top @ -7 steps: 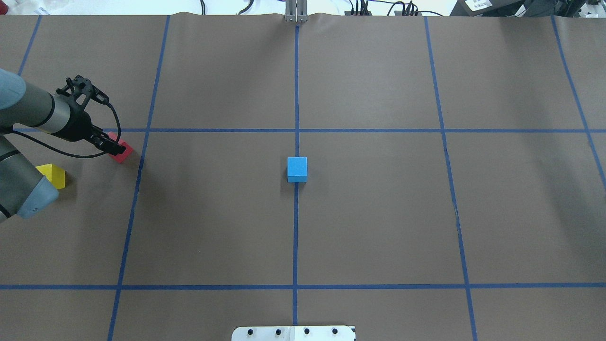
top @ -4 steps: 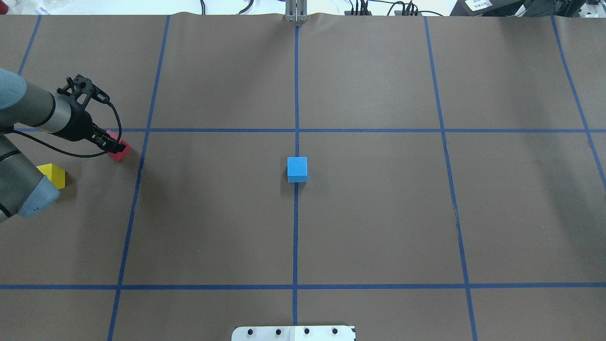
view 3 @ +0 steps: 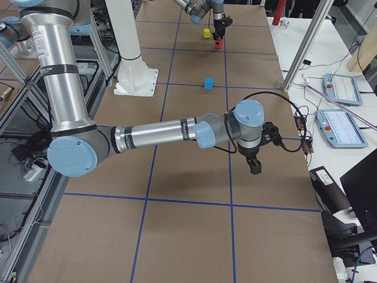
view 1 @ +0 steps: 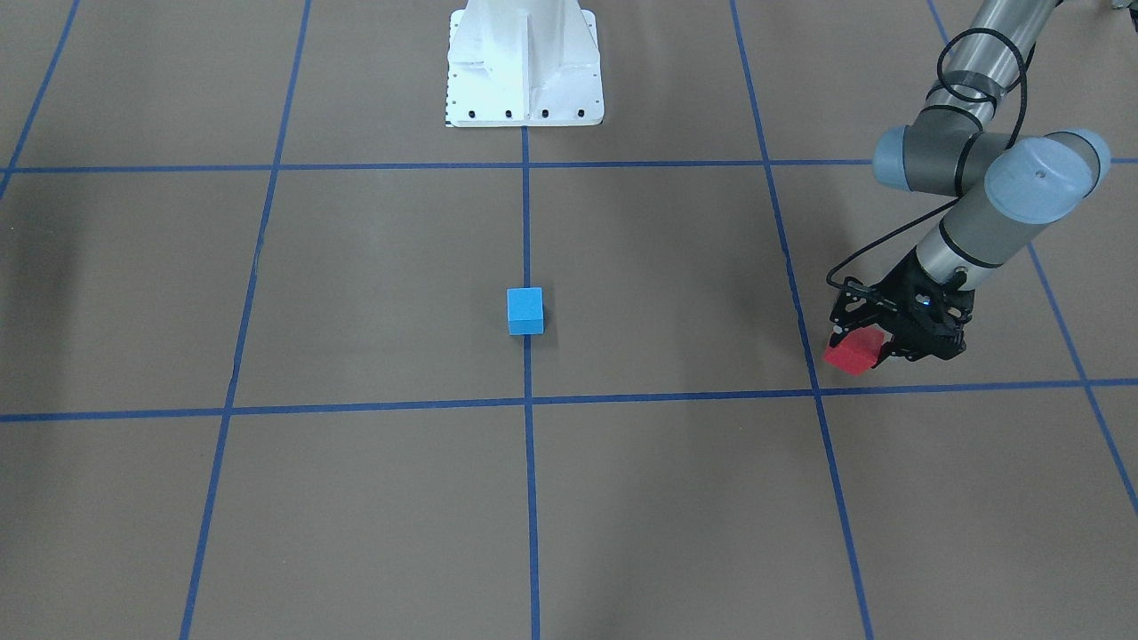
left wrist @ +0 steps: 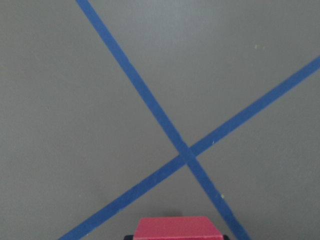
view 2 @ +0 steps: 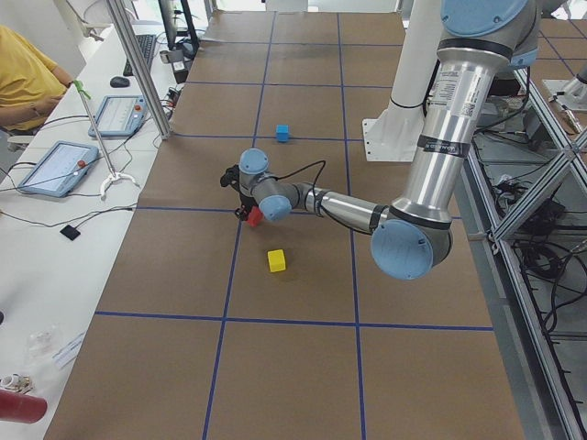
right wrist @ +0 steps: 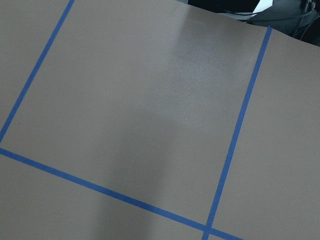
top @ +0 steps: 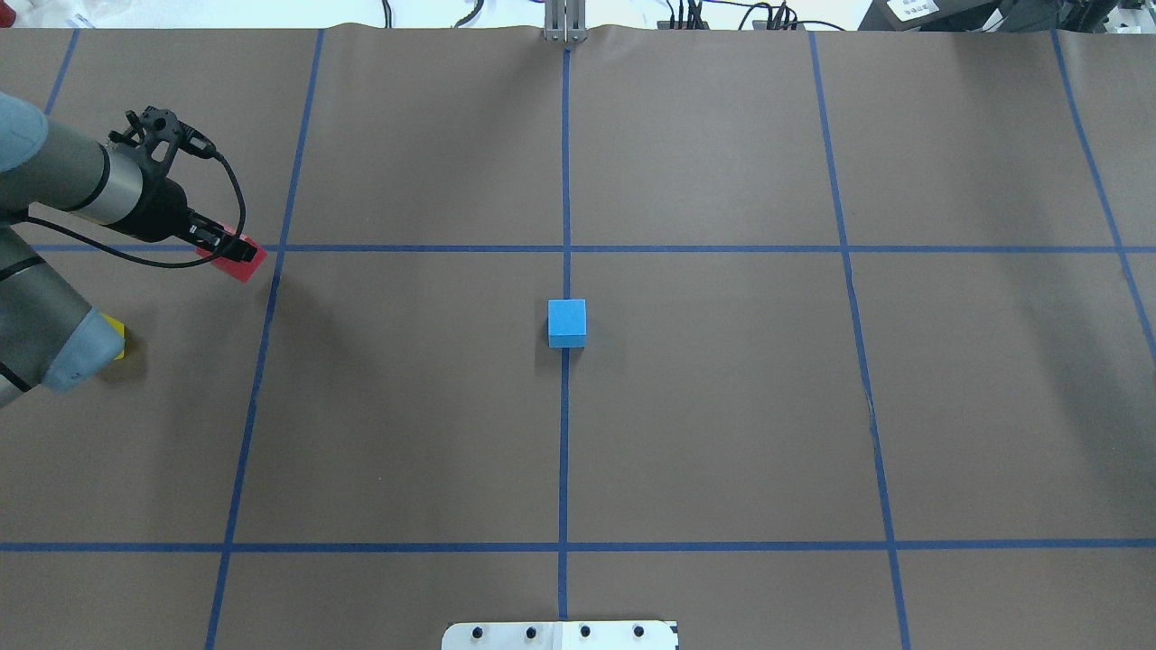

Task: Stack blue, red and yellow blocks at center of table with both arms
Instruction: 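Carry the red cube with the left gripper onto the blue cube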

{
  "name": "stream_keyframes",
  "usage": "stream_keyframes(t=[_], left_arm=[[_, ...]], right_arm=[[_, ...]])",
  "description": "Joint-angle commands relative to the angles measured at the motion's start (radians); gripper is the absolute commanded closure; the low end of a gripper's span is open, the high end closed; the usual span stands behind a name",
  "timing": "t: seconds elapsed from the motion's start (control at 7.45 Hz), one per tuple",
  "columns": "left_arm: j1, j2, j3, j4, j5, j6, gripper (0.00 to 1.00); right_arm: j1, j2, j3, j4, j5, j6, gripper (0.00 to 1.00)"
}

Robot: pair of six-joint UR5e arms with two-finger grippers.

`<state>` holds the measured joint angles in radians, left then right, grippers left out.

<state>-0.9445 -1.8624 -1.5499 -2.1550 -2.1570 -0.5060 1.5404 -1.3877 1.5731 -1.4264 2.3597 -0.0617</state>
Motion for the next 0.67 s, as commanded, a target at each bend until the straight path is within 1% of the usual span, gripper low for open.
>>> stream_keyframes(t=[0.0,0.13,0.27,0.4,0.54], left_arm=[[-0.004,-0.137,-0.14,0.291,-0.007,-0.214,1.0],[0.004,-0.229,-0.165,0.428,0.0,-0.273,1.0],[0.041,-0.298,-0.165,0.484,0.003,-0.349,1.0],[0.108,-0.36,-0.162,0.51,0.061,-0.458,1.0],[0.19,-0.433,-0.154,0.58,0.139,-0.536,1.0]], right_arm=[[0.001,-0.016,-0.016,-0.014,-0.002,0.002,0.0],[0.001,-0.022,-0.019,-0.041,-0.002,0.003,0.0],[0.001,-0.019,-0.019,-0.089,-0.005,0.003,0.01],[0.009,-0.024,-0.019,-0.103,-0.004,0.006,0.01],[0.015,-0.049,-0.018,-0.109,-0.008,0.002,0.0]])
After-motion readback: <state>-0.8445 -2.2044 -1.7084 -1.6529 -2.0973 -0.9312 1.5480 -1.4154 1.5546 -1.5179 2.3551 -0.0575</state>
